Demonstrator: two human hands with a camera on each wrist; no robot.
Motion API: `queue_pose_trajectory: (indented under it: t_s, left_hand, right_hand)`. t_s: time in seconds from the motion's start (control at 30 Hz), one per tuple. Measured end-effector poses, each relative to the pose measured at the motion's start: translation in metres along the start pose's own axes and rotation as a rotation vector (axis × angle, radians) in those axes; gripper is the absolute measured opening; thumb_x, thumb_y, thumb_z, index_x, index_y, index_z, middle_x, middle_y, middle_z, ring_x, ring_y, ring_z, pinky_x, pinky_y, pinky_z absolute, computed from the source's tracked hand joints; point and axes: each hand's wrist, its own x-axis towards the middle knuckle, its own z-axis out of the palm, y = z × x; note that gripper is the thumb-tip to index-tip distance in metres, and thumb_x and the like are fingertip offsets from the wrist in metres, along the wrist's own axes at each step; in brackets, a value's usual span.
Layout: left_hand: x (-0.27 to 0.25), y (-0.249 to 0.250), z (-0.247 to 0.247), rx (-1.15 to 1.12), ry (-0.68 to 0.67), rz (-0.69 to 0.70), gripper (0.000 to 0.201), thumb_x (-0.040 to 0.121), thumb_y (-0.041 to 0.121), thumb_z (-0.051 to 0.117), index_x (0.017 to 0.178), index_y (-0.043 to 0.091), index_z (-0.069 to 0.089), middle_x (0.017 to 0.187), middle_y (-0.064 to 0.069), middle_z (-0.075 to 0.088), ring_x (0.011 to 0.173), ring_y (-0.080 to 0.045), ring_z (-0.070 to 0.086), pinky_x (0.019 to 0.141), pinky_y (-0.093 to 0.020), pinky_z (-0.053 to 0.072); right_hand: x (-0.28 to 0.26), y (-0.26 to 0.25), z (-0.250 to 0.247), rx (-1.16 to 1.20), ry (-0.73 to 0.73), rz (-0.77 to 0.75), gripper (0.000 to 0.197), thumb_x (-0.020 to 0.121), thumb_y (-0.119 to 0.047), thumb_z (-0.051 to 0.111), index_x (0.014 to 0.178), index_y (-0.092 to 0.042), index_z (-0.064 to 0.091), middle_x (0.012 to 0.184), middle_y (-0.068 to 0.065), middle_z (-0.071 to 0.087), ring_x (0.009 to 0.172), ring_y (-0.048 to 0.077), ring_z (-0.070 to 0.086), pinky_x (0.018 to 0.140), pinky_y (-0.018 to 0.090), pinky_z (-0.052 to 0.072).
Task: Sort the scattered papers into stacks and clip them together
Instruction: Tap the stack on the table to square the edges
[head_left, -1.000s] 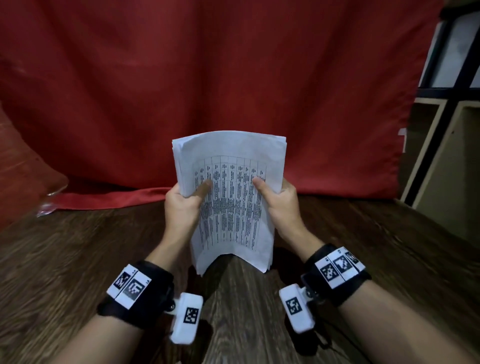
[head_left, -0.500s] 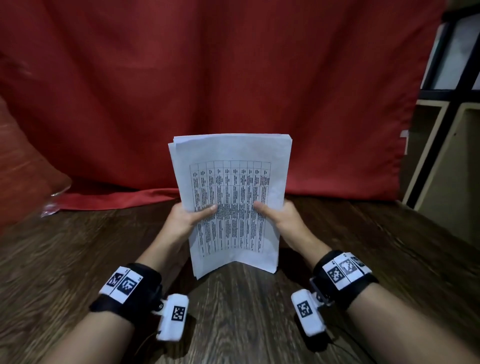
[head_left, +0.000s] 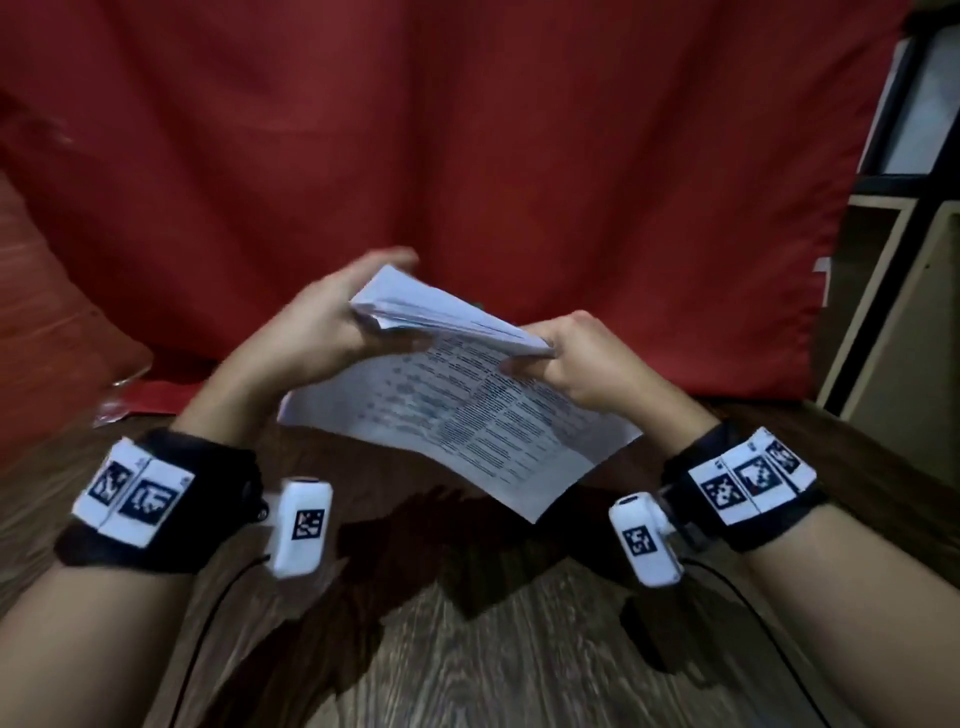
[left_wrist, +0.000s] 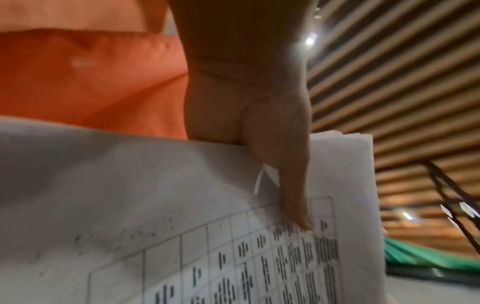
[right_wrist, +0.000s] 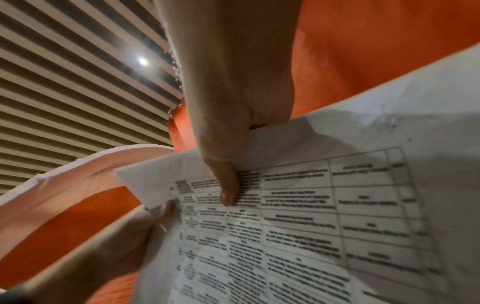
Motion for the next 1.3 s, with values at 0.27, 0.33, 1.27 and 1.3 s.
queue_pose_trajectory:
  t_s: [0.27, 0.33, 1.27, 1.3]
  left_hand:
    - [-0.042, -0.042, 0.03, -0.604, 0.101, -0.316, 0.029, 0.085, 0.01, 0.08, 0.111, -0.004, 0.077, 0.109, -0.026, 0.079, 0.103, -0.051, 0.075, 0.092, -0.056, 0.063]
    - [-0.053, -0.058, 0.037, -0.669, 0.155, -0.345, 0.028, 0.09, 0.003, 0.076, 0.117, -0.007, 0.074, 0.113, -0.03, 0.077, 0.103, -0.05, 0.075, 0.091, -0.059, 0.063]
    - [-0.06, -0.149, 0.066, -0.846, 0.207, -0.381, 0.046, 0.08, 0.021, 0.087, 0.121, 0.005, 0.075, 0.119, -0.02, 0.078, 0.1, -0.038, 0.077, 0.082, -0.041, 0.067]
    - [-0.062, -0.154, 0.068, -0.85, 0.201, -0.393, 0.054, 0.076, 0.027, 0.092, 0.121, 0.005, 0.076, 0.12, -0.021, 0.078, 0.101, -0.038, 0.077, 0.083, -0.043, 0.066]
  right_hand:
    - [-0.013, 0.017, -0.016, 0.073, -0.076, 0.035, 0.018, 0.085, -0.04, 0.078, 0.089, -0.024, 0.072, 0.083, -0.003, 0.074, 0.077, 0.011, 0.067, 0.07, 0.032, 0.049]
    - [-0.02, 0.043, -0.015, 0.388, -0.019, 0.141, 0.024, 0.084, -0.031, 0.079, 0.104, -0.019, 0.073, 0.094, 0.0, 0.076, 0.081, 0.008, 0.068, 0.077, 0.028, 0.051]
    - [-0.029, 0.085, 0.071, 1.018, 0.256, 0.265, 0.035, 0.078, -0.022, 0.078, 0.111, -0.011, 0.069, 0.109, 0.011, 0.075, 0.094, 0.023, 0.07, 0.085, 0.039, 0.056]
    - [-0.03, 0.088, 0.076, 1.028, 0.254, 0.29, 0.035, 0.078, -0.02, 0.078, 0.111, -0.011, 0.068, 0.111, 0.011, 0.075, 0.095, 0.024, 0.071, 0.086, 0.041, 0.057]
